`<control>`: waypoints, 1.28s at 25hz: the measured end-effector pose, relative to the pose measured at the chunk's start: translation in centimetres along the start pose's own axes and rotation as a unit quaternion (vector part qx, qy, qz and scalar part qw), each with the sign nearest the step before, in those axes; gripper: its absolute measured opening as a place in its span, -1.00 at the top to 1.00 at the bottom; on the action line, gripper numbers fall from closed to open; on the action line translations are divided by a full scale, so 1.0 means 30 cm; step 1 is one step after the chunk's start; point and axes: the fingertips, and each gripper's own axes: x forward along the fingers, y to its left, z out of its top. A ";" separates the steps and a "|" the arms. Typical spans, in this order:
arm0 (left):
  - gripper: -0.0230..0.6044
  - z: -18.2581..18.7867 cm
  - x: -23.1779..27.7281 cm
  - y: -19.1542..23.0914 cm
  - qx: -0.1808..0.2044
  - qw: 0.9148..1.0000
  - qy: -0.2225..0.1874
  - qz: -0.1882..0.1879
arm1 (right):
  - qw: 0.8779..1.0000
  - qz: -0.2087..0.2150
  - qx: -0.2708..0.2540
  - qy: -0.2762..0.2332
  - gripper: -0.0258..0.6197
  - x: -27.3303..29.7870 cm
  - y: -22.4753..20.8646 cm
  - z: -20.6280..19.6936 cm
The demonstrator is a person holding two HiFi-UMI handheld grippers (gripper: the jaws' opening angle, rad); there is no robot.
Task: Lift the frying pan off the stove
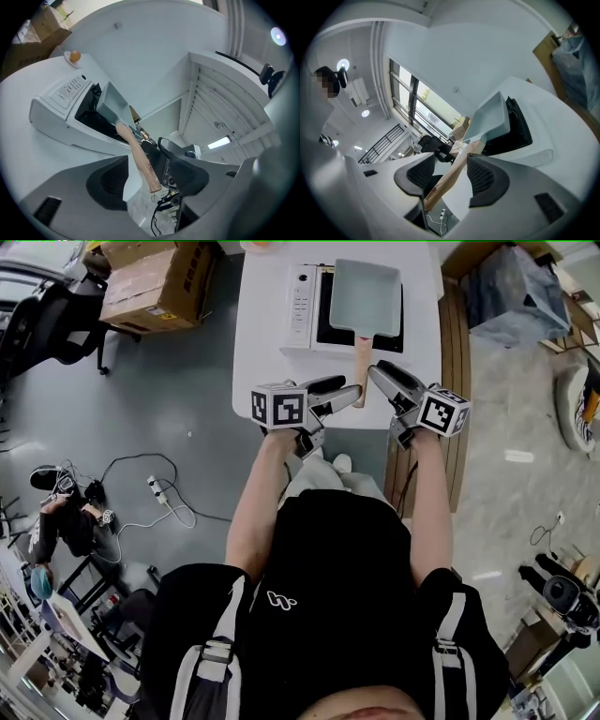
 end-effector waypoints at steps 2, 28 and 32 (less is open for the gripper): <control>0.01 0.000 0.015 -0.009 0.006 1.000 0.012 -0.014 | 1.000 0.003 0.004 0.024 0.23 0.016 -0.021 -0.021; 0.33 -0.073 0.100 0.003 0.066 0.993 0.092 -0.039 | 0.992 0.073 0.055 0.090 0.34 0.127 -0.003 -0.097; 0.33 -0.072 0.102 0.000 0.072 0.993 0.086 -0.042 | 0.992 0.081 0.059 0.081 0.36 0.126 0.001 -0.094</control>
